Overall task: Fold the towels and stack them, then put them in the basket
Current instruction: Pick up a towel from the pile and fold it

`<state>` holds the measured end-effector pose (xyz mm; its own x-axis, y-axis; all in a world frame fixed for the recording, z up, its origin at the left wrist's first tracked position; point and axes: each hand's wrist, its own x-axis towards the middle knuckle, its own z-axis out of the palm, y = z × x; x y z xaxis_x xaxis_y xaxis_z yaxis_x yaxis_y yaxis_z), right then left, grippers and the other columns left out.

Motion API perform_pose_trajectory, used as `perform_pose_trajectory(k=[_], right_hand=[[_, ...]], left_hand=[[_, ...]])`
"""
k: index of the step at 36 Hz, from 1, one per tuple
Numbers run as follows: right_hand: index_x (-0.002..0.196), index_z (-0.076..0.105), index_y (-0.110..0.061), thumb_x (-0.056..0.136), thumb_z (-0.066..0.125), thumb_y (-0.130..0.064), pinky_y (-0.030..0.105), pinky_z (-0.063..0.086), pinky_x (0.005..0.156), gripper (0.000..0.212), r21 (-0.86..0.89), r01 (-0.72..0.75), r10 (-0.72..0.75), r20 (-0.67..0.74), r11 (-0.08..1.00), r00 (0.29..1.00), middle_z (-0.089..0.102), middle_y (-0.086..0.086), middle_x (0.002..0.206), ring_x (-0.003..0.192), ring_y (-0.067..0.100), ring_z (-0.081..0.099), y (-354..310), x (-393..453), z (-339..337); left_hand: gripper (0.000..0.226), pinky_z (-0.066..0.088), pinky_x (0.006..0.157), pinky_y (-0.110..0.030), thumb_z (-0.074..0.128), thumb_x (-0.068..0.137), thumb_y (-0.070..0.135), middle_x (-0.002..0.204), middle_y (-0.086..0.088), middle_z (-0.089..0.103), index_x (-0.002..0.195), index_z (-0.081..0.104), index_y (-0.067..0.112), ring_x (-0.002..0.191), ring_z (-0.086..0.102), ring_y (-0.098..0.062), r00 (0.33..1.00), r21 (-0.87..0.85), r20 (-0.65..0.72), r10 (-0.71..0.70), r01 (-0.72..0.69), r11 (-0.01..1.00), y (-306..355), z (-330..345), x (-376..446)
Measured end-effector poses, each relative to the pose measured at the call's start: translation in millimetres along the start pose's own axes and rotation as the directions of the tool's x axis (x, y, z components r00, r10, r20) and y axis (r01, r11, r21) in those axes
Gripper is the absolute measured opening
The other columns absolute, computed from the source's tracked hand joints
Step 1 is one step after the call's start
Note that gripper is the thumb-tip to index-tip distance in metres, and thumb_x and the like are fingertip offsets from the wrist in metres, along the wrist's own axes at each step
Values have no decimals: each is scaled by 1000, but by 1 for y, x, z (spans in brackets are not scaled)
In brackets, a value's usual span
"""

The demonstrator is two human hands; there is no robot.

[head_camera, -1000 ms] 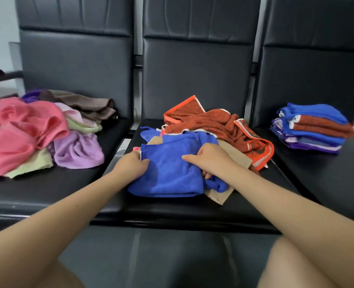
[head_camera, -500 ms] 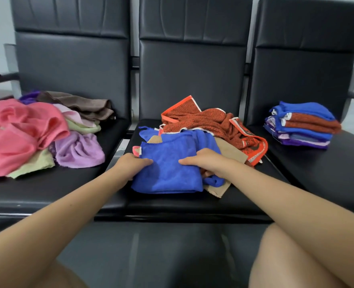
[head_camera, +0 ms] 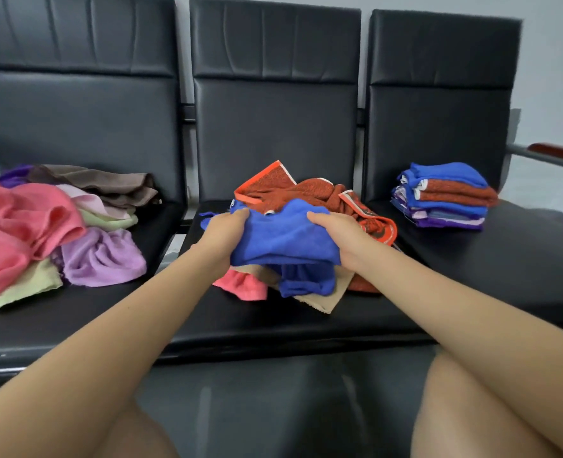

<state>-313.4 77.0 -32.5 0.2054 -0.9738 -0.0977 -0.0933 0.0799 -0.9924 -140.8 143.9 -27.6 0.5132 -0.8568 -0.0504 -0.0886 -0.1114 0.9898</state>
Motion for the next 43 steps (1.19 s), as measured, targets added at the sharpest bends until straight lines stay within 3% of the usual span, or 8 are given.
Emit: perform_pose_trajectory(k=[3,7,11,15,24,31,38,43], right_hand=[[112,60,-10,94,61,-28,17,40,39,26,49,-23,26,-55,999,998,57,9,81,63,23,56,-1,-2,-27],[89,59,-9,95,59,-25,15,28,35,17,171,-40,66,-146,984,987,47,9,61,35,17,45,-2,4,-70],[76,55,-5,98,51,-19,16,29,32,26,315,-79,100,-51,946,994,46,5,44,31,13,43,-10,6,-124],[83,61,-4,95,51,-8,18,43,40,16,358,-62,48,47,932,998,65,6,61,49,12,62,-14,17,-171],[88,63,-12,86,65,-11,39,52,85,3,-112,53,-84,-292,992,953,66,13,100,92,28,64,-54,104,-263],[76,63,-10,85,62,-8,31,45,72,10,-209,200,-280,-497,957,821,61,10,80,84,22,58,-89,199,-328],[117,61,1,85,62,-20,30,42,77,38,-500,-113,-211,-547,859,810,65,19,115,105,33,61,-22,245,-360],[131,51,-4,90,58,-27,36,41,94,47,-663,-123,-387,-566,738,728,50,21,133,121,38,50,-16,229,-350]], left_hand=[[39,48,99,-40,61,86,35,117,-11,65,113,63,7,108,61,-28,995,-73,90,-37,44,996,9,27,-1],[23,52,95,-40,61,91,24,113,-11,69,106,67,8,103,66,-24,937,-166,349,-33,97,981,13,68,-10],[18,56,57,-23,51,96,15,85,-5,73,105,65,7,71,70,-13,819,-213,572,-43,199,957,21,116,-12],[17,56,56,-24,48,91,8,80,-5,72,98,64,9,66,69,-15,769,-245,638,-27,236,940,35,154,-2],[23,48,58,-23,39,79,-4,83,-9,57,90,54,9,68,58,-20,842,-237,536,54,89,968,85,265,56],[44,55,67,-28,45,85,-7,103,-7,61,123,56,13,82,60,-19,871,-292,424,249,-129,948,127,368,130],[16,45,59,-26,51,93,10,87,-3,54,100,62,21,70,49,-15,874,86,466,137,-199,976,73,420,151],[27,51,69,-30,53,94,21,100,0,57,120,60,21,82,55,-17,878,77,434,202,-260,963,62,408,148]])
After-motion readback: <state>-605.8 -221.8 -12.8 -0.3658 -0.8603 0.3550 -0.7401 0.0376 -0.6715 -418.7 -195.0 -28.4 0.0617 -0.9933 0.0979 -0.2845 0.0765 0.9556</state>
